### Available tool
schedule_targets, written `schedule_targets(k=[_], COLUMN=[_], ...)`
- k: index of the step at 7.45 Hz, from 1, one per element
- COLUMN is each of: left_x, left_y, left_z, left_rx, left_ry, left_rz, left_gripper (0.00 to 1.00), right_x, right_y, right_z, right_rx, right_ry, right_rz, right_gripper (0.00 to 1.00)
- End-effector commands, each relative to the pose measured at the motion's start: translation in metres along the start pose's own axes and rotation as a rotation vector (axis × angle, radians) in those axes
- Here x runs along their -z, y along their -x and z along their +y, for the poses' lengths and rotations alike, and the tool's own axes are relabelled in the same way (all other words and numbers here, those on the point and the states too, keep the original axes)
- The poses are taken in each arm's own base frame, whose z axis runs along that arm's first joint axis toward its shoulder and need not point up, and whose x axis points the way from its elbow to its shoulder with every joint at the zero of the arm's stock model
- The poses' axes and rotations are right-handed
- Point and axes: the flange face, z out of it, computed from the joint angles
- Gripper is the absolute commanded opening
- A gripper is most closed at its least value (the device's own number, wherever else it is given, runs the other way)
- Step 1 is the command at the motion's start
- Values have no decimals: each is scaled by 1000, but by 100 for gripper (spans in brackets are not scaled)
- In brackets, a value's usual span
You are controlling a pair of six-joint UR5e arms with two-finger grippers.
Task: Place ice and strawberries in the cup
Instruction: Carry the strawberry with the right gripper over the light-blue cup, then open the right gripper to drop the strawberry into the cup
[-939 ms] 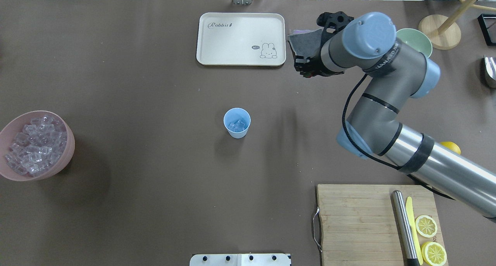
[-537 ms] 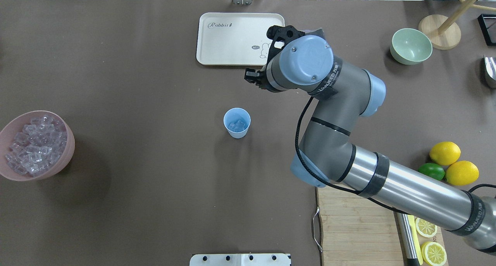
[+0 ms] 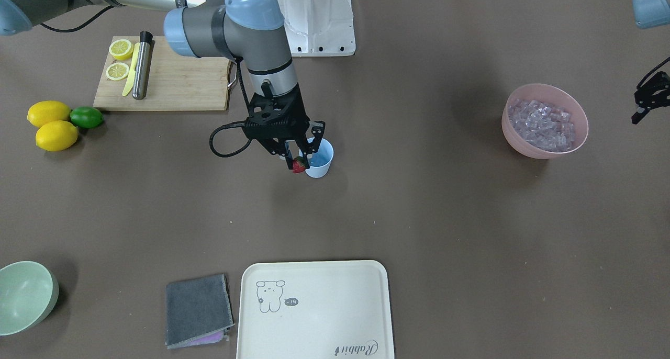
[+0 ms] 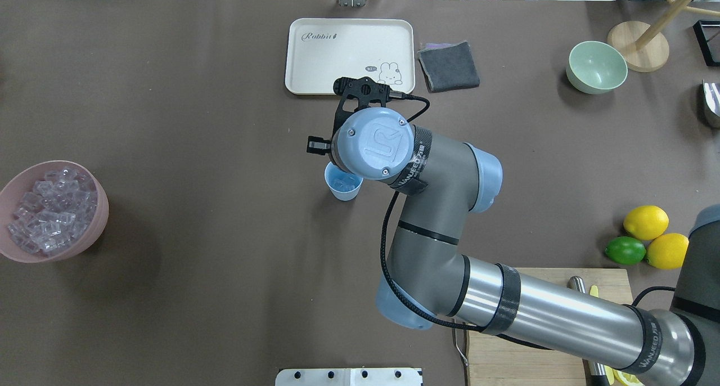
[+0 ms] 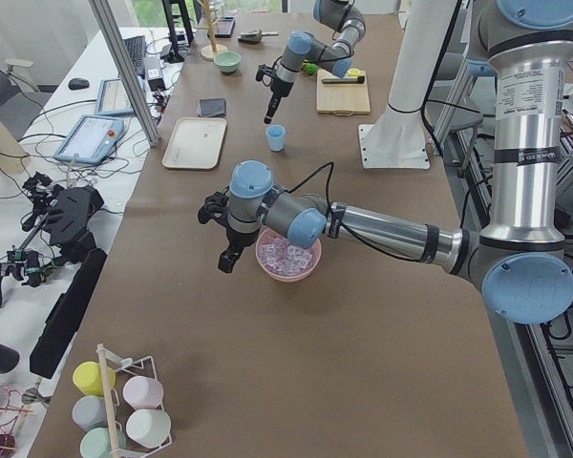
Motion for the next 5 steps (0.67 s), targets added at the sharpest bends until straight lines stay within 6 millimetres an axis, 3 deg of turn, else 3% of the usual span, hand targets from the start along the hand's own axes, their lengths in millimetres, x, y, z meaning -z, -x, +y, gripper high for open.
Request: schedule_targets(k=[1,2,3,5], left_x=[-1,-1,-1,-1], left_y=[1,1,0,0], left_z=[-1,-1,-2,-3], left_rx=[2,2,0,-2], left_ry=[1,0,0,0], left_rz=[0,0,0,0], left_gripper=[100,100,100,100], right_x=[-2,-1,0,21], right_y=[7,8,7,6], right_z=[14,13,13,12], right_rx=[6,4,15,2], right_ry=[0,-4,-5,15], right_rz=[5,0,-2,-49], right_gripper=[15,75,99,99])
